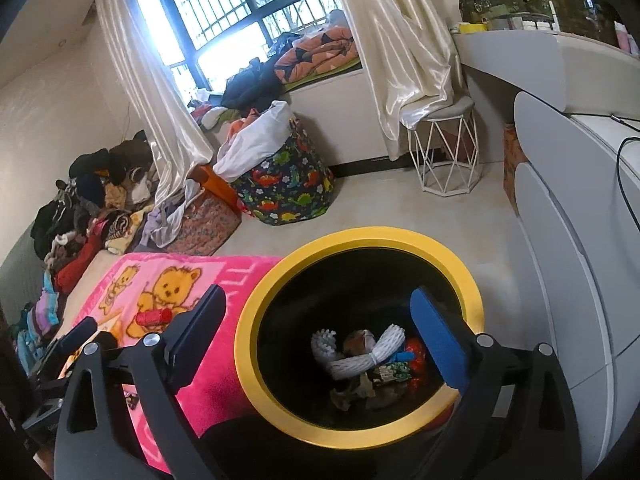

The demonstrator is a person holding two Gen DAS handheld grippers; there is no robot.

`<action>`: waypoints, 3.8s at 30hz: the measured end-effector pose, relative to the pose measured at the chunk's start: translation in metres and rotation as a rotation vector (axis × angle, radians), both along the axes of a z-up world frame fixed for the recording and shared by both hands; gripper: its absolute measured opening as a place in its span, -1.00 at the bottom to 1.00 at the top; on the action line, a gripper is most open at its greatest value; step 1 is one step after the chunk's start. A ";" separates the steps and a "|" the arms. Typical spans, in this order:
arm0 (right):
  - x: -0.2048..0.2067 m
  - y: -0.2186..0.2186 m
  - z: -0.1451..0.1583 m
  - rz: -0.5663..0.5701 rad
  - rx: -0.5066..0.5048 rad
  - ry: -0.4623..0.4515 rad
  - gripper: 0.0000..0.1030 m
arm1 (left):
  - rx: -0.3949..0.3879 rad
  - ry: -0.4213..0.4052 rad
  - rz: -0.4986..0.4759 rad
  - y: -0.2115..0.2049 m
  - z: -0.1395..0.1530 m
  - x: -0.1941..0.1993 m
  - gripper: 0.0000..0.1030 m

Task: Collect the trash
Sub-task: 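Move both tools back toward the red candy and wrappers on the blanket, then grasp the purple-yellow snack wrapper with left tool while right tool grasps red wrapper, then carry the snack wrapper and red wrapper with both tools over the bin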

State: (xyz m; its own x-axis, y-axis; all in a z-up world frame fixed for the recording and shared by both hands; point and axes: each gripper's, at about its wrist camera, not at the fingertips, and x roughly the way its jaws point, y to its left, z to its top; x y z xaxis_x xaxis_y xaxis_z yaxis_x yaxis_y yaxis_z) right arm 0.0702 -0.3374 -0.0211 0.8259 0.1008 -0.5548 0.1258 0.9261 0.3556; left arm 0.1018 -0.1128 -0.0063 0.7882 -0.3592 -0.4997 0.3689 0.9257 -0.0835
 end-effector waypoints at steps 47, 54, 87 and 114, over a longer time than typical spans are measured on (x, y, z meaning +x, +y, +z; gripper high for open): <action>0.029 0.103 0.016 0.202 -0.087 -0.012 0.83 | -0.034 -0.004 0.245 0.134 -0.004 0.007 0.79; 0.041 0.135 0.015 0.279 -0.112 -0.007 0.83 | -0.021 0.015 0.295 0.164 -0.011 0.006 0.79; 0.183 0.268 -0.116 0.404 -0.006 0.396 0.05 | 0.056 0.344 0.280 0.213 -0.124 0.071 -0.04; 0.093 0.204 -0.036 0.438 -0.026 0.085 -0.78 | -0.086 0.175 0.197 0.176 -0.045 0.048 -0.70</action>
